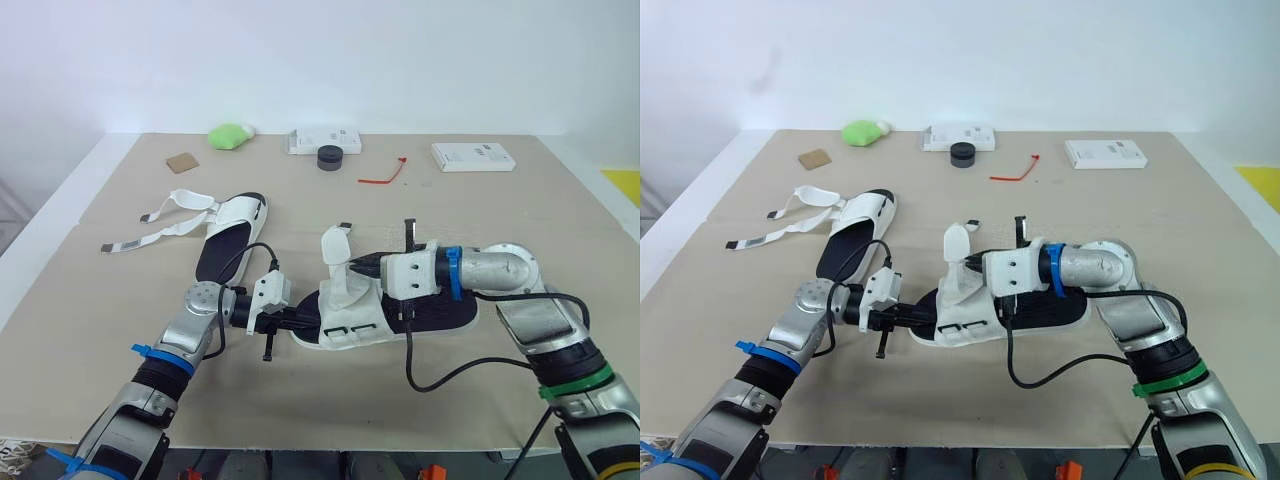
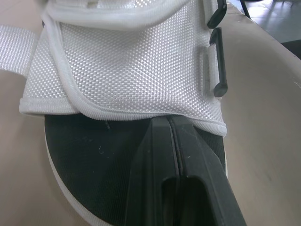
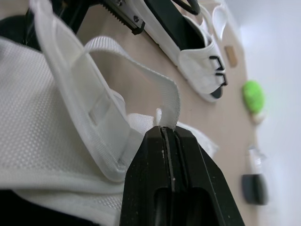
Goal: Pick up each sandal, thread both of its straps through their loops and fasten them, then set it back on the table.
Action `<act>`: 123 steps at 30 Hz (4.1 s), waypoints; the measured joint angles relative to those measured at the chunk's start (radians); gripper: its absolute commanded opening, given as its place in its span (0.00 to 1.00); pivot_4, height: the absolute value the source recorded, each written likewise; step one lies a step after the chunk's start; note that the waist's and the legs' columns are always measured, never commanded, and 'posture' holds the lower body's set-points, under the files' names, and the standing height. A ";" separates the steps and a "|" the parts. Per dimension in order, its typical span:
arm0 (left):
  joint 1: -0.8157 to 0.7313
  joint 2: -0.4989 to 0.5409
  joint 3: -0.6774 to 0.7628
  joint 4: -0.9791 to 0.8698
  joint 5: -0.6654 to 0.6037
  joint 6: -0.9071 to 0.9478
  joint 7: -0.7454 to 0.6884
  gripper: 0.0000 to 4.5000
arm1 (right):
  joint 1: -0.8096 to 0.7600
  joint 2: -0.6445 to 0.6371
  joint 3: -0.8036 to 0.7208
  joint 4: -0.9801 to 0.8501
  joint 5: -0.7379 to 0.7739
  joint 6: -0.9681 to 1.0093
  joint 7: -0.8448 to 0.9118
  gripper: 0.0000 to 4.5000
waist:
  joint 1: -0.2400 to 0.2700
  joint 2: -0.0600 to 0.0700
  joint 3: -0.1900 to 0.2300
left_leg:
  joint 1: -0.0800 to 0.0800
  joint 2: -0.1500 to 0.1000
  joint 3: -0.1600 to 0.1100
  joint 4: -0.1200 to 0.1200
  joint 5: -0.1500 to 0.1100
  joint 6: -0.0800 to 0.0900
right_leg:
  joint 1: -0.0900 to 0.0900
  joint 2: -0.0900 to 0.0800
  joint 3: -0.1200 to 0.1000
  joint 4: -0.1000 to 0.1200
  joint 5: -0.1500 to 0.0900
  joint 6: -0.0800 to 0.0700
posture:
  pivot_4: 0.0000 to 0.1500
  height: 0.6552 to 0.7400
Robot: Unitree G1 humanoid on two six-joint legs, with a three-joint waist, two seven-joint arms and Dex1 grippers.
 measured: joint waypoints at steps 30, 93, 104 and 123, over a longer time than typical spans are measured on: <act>-0.007 -0.006 -0.001 0.029 0.001 -0.010 -0.006 0.00 | -0.058 -0.017 -0.145 0.214 -0.478 -0.517 -0.742 0.02 | -0.001 -0.005 -0.002 | 0.009 -0.002 -0.001 -0.003 0.000 0.001 | 0.010 0.001 0.004 0.000 -0.003 -0.001 | 1.00 1.00; -0.048 -0.038 -0.012 0.127 0.004 -0.058 -0.061 0.00 | 0.414 -0.432 -0.393 -0.355 1.026 1.081 0.003 0.99 | 0.003 -0.008 -0.005 | 0.014 -0.008 0.000 -0.001 -0.011 -0.002 | 0.017 -0.016 -0.008 -0.002 -0.013 0.003 | 1.00 1.00; -0.041 -0.035 -0.012 0.118 0.004 -0.058 -0.061 0.00 | 0.467 -0.478 -0.366 -0.383 1.086 1.252 0.143 0.99 | 0.002 -0.006 -0.006 | 0.015 -0.009 0.000 0.000 -0.013 0.002 | 0.018 -0.017 -0.008 -0.002 -0.016 0.005 | 1.00 1.00; -0.019 -0.029 -0.012 0.080 0.004 -0.050 -0.041 0.00 | 0.406 -0.316 -0.203 -0.255 0.967 1.355 0.026 0.99 | 0.001 -0.009 -0.006 | 0.014 -0.009 0.000 0.000 -0.014 0.001 | 0.018 -0.018 -0.010 -0.002 -0.016 0.005 | 1.00 1.00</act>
